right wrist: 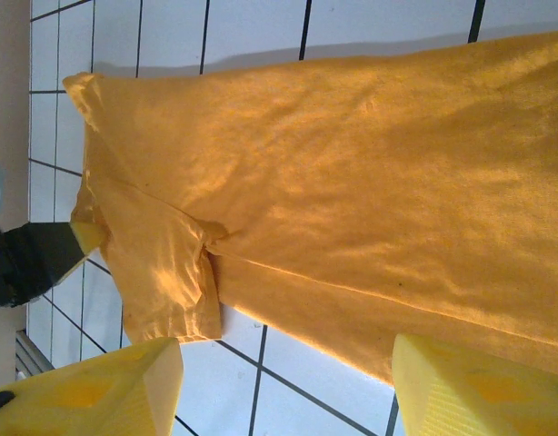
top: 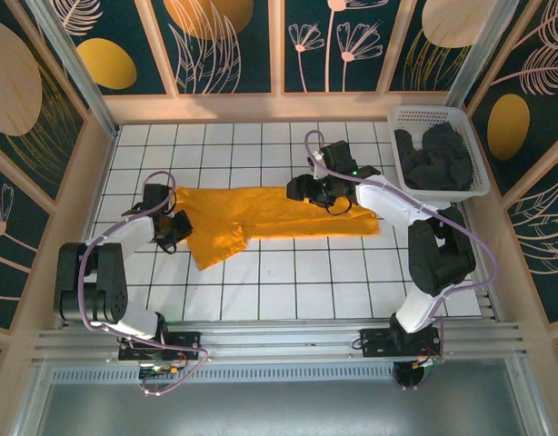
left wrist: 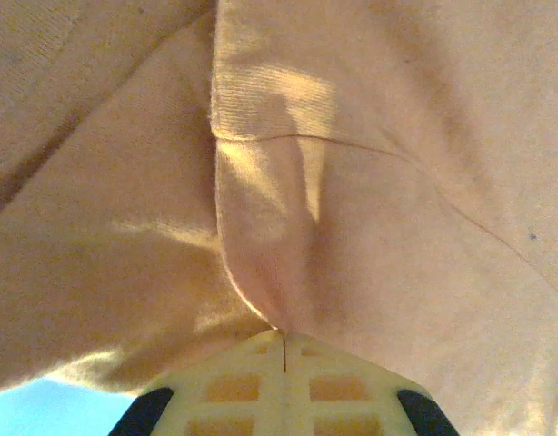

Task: Fold and stack the t-shirts

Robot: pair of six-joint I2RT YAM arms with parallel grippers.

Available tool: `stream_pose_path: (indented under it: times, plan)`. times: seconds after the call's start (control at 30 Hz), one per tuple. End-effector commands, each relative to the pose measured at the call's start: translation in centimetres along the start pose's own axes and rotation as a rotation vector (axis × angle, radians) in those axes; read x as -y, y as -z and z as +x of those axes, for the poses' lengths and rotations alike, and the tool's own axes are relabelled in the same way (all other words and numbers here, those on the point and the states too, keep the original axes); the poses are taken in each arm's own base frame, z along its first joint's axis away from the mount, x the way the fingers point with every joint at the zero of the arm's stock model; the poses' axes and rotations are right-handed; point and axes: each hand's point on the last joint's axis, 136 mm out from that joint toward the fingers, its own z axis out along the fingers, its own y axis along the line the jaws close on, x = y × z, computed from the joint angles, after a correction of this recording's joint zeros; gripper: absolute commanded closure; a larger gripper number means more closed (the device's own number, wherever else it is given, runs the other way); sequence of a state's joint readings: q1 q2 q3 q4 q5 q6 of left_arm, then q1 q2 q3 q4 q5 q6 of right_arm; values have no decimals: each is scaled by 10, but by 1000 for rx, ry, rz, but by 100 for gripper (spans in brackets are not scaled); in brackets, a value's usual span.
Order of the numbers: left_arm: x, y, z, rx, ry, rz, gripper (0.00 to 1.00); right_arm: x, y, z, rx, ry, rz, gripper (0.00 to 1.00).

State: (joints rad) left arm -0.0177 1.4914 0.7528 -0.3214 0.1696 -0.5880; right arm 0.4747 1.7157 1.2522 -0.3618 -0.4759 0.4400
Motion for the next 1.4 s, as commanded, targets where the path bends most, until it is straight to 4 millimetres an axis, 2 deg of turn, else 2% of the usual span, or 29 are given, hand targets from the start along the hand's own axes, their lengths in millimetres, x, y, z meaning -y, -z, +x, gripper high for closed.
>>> stream_pose_path:
  times: [0.0, 0.13, 0.33, 0.5, 0.73, 0.9, 1.07, 1.1, 1.13, 1.2, 1.27, 1.37]
  plan:
    - [8, 26, -19, 73, 3, -6, 100, -7, 1, -12, 30, 22, -16, 37]
    - [17, 42, -36, 99, 25, -19, 100, -6, 1, -14, 32, 17, -12, 38]
    - [38, 50, -64, 121, 40, -1, 100, -4, 2, -14, 32, 13, -7, 39]
    - [49, 33, -86, 80, -1, -30, 100, -3, 4, -12, 34, 9, -5, 39]
    - [50, -3, -114, 32, -43, -119, 100, 5, 8, 0, 32, -10, 15, 40]
    - [45, -26, -120, -1, -46, -163, 100, 12, 12, 8, 38, -27, 31, 40]
    - [37, -41, -127, 28, -54, -196, 100, 22, 16, 13, 52, -42, 70, 41]
    - [38, -43, -128, 35, -54, -190, 98, 27, 17, 14, 57, -49, 87, 41]
    - [39, -44, -129, 38, -49, -185, 92, 32, 18, 14, 64, -54, 101, 42]
    - [42, -41, -128, 42, -37, -173, 75, 46, 21, 11, 82, -75, 136, 44]
    - [46, -23, -131, 86, -16, -163, 63, 66, 27, 5, 106, -106, 187, 51]
    - [46, 13, -131, 181, 54, -148, 56, 105, 37, -7, 139, -161, 305, 62]
